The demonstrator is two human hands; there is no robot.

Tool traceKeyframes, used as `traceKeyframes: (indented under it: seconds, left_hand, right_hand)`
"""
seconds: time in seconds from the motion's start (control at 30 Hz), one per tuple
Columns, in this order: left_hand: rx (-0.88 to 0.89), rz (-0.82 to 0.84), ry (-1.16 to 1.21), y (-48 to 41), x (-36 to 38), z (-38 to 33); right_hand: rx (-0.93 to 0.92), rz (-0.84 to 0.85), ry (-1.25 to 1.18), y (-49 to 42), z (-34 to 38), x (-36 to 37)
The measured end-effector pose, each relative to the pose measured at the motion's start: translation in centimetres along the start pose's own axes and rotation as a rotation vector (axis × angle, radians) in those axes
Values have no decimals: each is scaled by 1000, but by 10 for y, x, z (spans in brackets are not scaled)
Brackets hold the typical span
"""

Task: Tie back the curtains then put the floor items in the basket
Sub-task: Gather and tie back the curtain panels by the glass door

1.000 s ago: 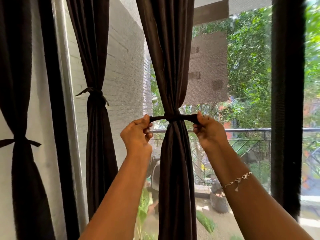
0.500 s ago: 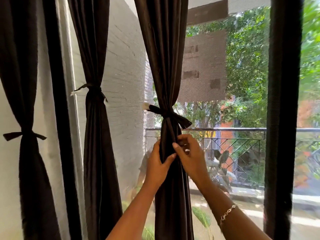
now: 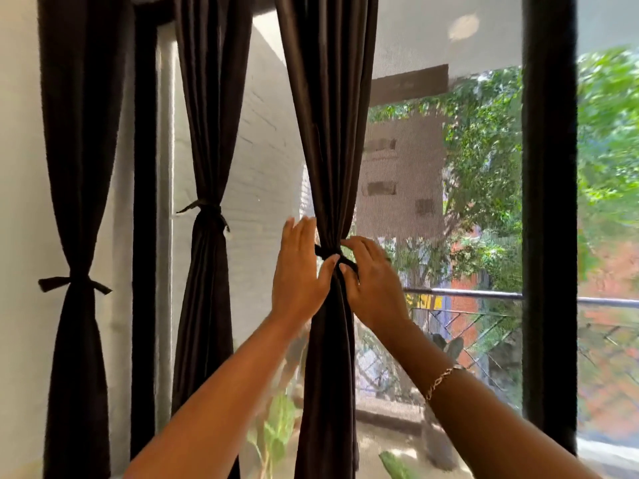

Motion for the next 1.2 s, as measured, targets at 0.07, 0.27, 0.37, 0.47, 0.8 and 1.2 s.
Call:
traceKeyframes:
  seconds: [0.07, 0.27, 0.37, 0.47, 0.8, 1.2]
  left_hand:
    - [16, 11, -1, -18, -5, -8]
    - [37, -13, 15, -78, -26, -23]
    - [47, -57, 44, -107, -43, -24]
    - [30, -117, 143, -138, -57, -18]
    - [-45, -113, 470, -222, -59, 7]
    - [117, -7, 634, -267, -28, -16]
  right_hand:
    - [-18, 16, 15, -17, 3, -5]
    - [-69, -55, 58, -81, 10, -36]
    - [-92, -112, 59, -110, 14, -53]
    - [-134, -154, 57, -141, 17, -66]
    - [-110, -284, 30, -256, 33, -104]
    - [171, -85, -394, -342, 33, -91]
Point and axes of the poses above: each hand's wrist, its own y-axis away from the middle knuckle, its own x-axis out of the palm, z = x × y, the point moved 8 cm from there along -y, towards the middle knuckle, and after that the axes turned 4 degrees about z, right-handed, at the moved point
